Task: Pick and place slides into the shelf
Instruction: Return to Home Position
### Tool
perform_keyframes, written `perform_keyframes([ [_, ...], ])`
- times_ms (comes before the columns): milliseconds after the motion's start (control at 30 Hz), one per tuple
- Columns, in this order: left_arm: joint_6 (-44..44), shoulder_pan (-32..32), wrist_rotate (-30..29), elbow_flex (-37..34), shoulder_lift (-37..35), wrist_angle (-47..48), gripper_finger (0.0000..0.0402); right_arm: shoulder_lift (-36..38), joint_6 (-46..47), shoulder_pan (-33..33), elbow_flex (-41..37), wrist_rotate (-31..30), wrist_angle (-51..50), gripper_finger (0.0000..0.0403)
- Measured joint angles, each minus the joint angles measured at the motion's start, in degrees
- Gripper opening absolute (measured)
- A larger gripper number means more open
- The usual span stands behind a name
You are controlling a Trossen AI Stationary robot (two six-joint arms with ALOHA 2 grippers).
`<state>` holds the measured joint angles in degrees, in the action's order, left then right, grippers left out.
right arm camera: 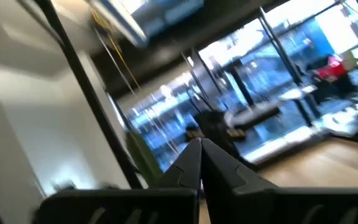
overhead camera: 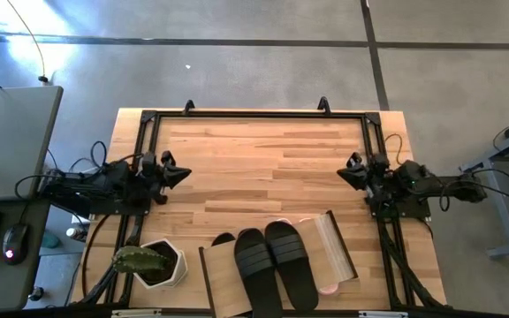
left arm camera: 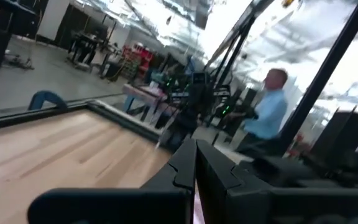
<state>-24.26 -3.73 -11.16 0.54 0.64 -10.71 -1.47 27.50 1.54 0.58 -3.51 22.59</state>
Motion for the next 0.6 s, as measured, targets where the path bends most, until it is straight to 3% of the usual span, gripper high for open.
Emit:
perform_keyframes([
  [333, 5.23, 0.00, -0.44, 0.00, 1.22, 7.95, 0.0000, 0.00, -14.28, -0.02, 0.02, -4.65, -20.15, 0.0000],
  [600, 9.22, 0.00, -0.37, 0.00, 2.25, 8.01, 0.0000, -1.97, -27.59, -0.04, 0.11, -7.52, -20.48, 0.0000],
])
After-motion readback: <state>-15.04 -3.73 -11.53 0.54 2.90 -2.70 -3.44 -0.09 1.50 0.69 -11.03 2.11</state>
